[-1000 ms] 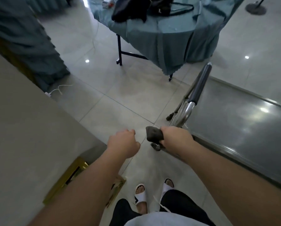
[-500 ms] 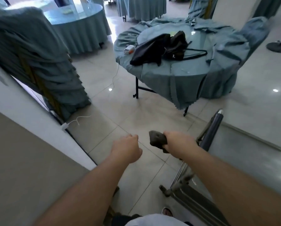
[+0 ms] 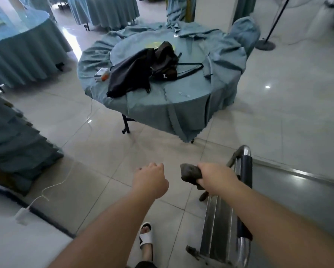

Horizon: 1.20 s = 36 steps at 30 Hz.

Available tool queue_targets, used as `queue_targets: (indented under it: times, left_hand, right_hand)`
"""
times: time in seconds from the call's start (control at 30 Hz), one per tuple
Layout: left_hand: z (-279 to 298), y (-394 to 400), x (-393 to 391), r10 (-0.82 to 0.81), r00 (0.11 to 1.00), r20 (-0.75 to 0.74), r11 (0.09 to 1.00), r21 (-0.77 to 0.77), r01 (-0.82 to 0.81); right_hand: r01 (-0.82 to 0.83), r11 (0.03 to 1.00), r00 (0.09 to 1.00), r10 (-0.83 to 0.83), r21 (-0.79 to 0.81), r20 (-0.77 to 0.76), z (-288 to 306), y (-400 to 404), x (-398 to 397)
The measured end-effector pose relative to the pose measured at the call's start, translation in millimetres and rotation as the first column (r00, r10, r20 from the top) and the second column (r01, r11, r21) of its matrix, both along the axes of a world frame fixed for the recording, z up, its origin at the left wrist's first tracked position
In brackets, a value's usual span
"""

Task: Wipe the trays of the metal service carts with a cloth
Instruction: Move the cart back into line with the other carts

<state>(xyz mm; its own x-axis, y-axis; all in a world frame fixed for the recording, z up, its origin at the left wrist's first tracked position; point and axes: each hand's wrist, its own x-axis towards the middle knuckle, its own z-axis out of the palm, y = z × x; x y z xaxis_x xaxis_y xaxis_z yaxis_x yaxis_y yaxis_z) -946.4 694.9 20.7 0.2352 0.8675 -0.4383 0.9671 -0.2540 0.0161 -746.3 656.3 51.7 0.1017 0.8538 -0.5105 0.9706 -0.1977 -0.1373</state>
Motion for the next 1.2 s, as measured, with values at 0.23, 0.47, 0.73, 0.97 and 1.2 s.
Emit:
queue_targets:
  times: [0.23, 0.47, 0.73, 0.97, 1.2]
  left_hand:
    - [-6.7, 137.8, -7.8, -0.203, 0.976, 0.076, 0.979, 0.017, 0.202]
    - [-13.0, 215.7, -7.6, -0.296, 0.949, 0.111, 0.955, -0.001, 0.298]
    - [-16.4, 301.0, 40.4, -0.356, 0.929, 0.097, 0.934, 0.019, 0.356]
    - [5.1, 397.4, 132.4, -0.346, 0.936, 0.061, 0.938, 0.054, 0.343]
    - [20.8, 465.9, 251.5, -0.428, 0.902, 0.058, 0.903, 0.067, 0.424]
  right_hand:
    - [0.224, 0.974, 0.974, -0.223, -0.014, 0.044, -0.5, 95.4, -18.0]
    - [0.357, 0.928, 0.932, -0.348, -0.103, 0.099, -0.4, 157.1, -12.0]
    - [0.416, 0.908, 0.908, -0.411, -0.046, 0.083, -18.8, 233.2, 37.6]
    - [0.411, 0.910, 0.911, -0.412, -0.054, 0.001, -24.2, 325.7, 124.7]
    - [0.439, 0.898, 0.899, -0.438, 0.025, -0.018, -0.7, 383.2, 235.0]
